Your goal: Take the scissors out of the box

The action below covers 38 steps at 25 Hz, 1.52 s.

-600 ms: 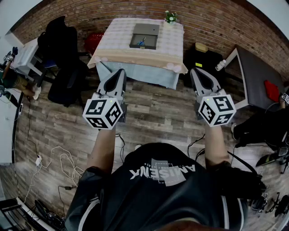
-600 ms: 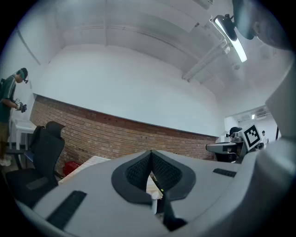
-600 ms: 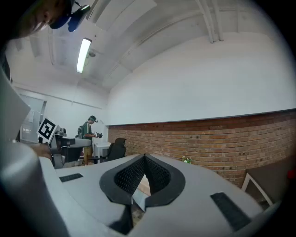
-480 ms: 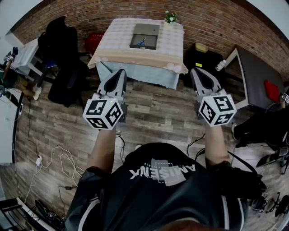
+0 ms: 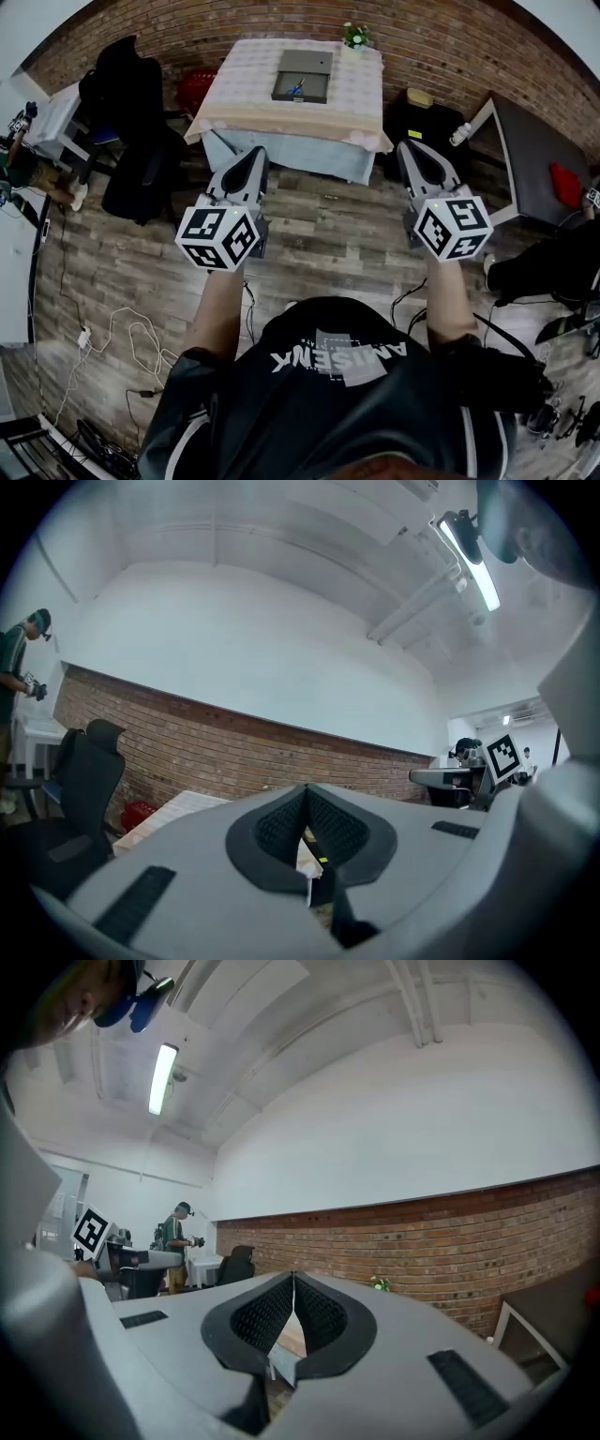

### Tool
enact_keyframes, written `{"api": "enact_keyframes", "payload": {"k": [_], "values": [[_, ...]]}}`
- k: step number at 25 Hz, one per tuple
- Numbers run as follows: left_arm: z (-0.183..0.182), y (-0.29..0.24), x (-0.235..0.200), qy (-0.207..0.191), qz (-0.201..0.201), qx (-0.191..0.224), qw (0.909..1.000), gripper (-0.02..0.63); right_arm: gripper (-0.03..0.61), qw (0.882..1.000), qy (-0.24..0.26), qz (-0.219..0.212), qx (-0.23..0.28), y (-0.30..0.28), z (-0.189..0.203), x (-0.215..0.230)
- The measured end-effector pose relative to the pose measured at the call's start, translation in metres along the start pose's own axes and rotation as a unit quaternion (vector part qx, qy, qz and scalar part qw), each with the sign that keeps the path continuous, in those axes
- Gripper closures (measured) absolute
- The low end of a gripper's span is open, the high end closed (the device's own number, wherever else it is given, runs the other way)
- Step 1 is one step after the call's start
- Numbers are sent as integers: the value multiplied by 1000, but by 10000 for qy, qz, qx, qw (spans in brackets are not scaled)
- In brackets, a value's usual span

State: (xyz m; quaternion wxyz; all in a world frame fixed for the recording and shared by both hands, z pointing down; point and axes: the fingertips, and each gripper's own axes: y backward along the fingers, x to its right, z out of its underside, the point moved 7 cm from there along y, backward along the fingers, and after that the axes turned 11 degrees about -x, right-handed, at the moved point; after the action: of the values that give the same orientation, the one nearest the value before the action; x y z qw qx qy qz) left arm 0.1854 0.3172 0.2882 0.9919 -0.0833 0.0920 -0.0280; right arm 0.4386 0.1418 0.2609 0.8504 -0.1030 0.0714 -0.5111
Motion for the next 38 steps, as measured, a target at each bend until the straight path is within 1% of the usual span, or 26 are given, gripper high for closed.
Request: {"api": "enact_keyframes", "payload": {"k": [10, 19, 23, 27, 30, 33, 38], "values": [[5, 1, -23, 90, 172, -66, 9998, 601, 537, 9999, 59, 13, -92, -16, 0, -21], [7, 24, -65, 109, 280, -26, 9995, 601, 537, 9998, 101, 116, -139, -33, -2, -68], [10, 24, -81, 30, 289, -53, 9996, 601, 537, 9997, 102, 116, -179, -46, 2, -82], [14, 19, -87, 40, 263, -70, 9996, 601, 537, 9997, 96, 89, -219, -55, 5, -80], [11, 8, -97, 56, 149, -78, 9998, 601, 537, 9997, 147, 35, -183, -71, -1, -72], [7, -7, -104, 127, 42, -96, 9999, 601, 537, 9997, 140, -34, -193, -89, -5, -59], [-6, -37, -113, 25, -133, -75, 9999, 601, 537, 9995, 178, -228, -101, -124, -19, -33]]}}
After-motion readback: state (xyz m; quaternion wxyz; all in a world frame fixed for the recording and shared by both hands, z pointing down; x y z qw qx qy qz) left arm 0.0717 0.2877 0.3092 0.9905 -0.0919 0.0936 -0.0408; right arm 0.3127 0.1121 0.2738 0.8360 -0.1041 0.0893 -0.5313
